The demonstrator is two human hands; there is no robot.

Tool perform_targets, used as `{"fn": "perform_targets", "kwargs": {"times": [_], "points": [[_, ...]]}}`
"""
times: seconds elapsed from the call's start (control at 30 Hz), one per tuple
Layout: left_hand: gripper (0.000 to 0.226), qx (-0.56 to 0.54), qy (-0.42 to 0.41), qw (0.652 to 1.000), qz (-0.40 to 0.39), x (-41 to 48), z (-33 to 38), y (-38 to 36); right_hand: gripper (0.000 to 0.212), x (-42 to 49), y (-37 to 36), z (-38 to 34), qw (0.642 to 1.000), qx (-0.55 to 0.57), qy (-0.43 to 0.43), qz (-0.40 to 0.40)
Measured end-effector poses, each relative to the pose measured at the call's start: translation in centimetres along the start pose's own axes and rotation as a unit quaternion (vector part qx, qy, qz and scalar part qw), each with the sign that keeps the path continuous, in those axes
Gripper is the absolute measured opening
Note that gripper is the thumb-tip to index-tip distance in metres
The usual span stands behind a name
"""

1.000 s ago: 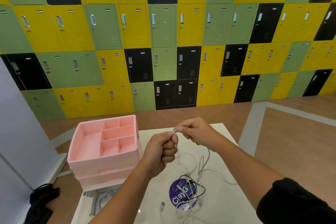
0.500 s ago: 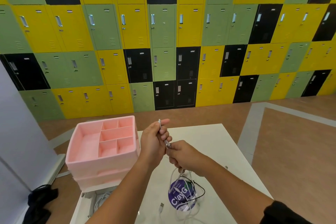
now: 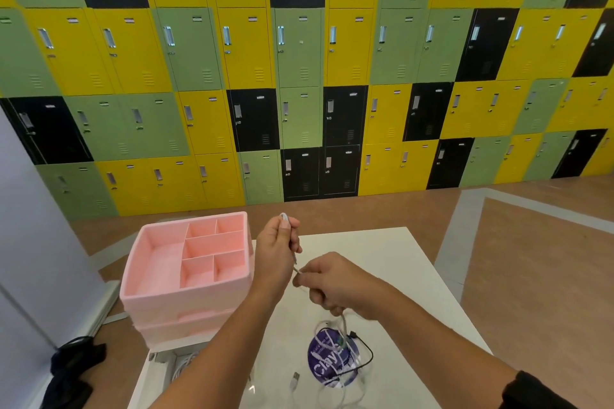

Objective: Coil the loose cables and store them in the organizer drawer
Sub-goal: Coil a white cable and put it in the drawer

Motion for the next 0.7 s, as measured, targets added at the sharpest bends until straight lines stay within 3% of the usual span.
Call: {"fn": "perform_targets", "kwargs": {"times": [0.13,0.23,0.4,0.53,0.7], "points": [[0.029,0.082,-0.009,0.993,-0.084,-0.8,-0.5,-1.0,0.026,-0.5,1.2,-3.2,0.961,-0.268,0.021,0.066],[0.029,0.106,0.004,0.985,-0.136,-0.9,-0.4,-1.6,0.017,-0.5,2.6,-4.5,0.936,-0.324,0.038,0.133],[0.038,-0.021,0.063,0.974,-0.217,-1.3,-0.4,-1.6,0.017,-1.3,4.6,-6.0,0.922,-0.333,0.056,0.187],[0.049,-0.136,0.129,0.951,-0.246,-1.8,0.2,-2.2,0.012,-1.2,5.5,-6.1,0.946,-0.262,0.109,0.159],[0.047,-0.19,0.16,0.936,-0.25,-2.0,0.6,-2.0,0.011,-0.8,6.1,-5.9,0.957,-0.225,0.128,0.133]]}}
Point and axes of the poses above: each hand's wrist, its own x-axis towards the middle knuckle, its own y-axis out of the back of the hand, z = x × y, the point moved 4 cm from there along x, towards the middle knuckle, and after that the axes turned 12 degrees about -z, right-handed, at the moved point
